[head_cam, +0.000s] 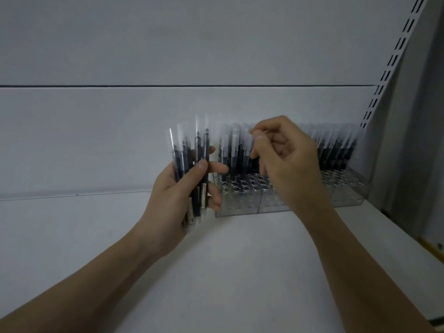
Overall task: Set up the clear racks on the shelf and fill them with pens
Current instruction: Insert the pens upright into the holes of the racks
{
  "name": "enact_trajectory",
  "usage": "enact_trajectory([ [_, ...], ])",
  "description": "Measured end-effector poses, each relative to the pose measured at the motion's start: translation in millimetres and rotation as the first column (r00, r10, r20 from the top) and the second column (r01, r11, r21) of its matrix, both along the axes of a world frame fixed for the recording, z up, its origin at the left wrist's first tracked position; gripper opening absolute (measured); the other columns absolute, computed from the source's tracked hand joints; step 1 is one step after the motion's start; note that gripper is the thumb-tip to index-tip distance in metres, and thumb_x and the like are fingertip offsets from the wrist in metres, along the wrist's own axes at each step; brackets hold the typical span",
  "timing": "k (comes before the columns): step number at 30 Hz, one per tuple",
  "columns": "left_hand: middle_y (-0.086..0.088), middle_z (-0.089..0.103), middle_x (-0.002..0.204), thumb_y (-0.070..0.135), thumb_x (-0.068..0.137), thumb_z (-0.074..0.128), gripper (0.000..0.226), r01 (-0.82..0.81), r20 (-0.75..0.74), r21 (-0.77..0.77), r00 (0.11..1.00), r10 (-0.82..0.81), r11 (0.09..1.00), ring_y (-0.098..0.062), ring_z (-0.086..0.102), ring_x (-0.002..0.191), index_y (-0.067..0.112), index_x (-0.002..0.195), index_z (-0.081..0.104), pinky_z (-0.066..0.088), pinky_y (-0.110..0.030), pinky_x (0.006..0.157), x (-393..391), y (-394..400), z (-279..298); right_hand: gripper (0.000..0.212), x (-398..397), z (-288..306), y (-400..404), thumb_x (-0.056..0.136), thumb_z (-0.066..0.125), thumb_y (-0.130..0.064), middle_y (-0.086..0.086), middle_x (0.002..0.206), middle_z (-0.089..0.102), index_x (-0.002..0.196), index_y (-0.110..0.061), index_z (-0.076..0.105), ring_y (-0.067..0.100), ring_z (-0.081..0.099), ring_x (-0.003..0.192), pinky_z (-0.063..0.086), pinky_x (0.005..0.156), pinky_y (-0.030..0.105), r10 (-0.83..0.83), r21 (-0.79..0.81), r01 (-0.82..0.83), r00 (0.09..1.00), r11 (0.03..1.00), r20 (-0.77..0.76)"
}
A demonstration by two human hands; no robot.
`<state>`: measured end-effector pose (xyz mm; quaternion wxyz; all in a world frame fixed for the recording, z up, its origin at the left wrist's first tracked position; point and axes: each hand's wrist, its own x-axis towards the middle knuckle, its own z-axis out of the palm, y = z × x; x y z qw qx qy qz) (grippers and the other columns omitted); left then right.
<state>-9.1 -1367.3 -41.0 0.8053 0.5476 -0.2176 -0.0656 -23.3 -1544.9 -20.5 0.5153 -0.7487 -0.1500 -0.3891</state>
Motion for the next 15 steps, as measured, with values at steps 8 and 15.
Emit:
enact_trajectory([
  [8,-0.013,0.074,0.109,0.018,0.094,0.047,0.031,0.195,-0.010,0.063,0.981,-0.195,0.979,-0.026,0.071,0.066,0.010,0.123,0.059,0.059,-0.034,0.062,-6.1,-1.5,-4.1,0.008,-0.5,-3.7,14.2,0.089,0.070,-0.017,-0.009,0.078,0.069,0.091,-0.023,0.065,0.018,0.072,0.068,0.052,0.050,0.021,0.250,0.112,-0.227,0.926,0.967,-0.283],
  [15,-0.014,0.073,0.107,0.020,0.096,0.046,0.034,0.222,-0.029,0.146,0.975,-0.220,0.964,-0.031,0.071,0.073,0.004,0.123,0.058,0.060,-0.037,0.070,-5.0,-2.9,-8.5,0.003,-2.4,0.3,13.0,0.089,0.069,-0.011,-0.008,0.062,0.063,0.090,-0.011,0.066,0.004,0.056,0.046,0.047,0.045,0.015,0.241,0.201,-0.192,0.935,0.961,-0.259],
])
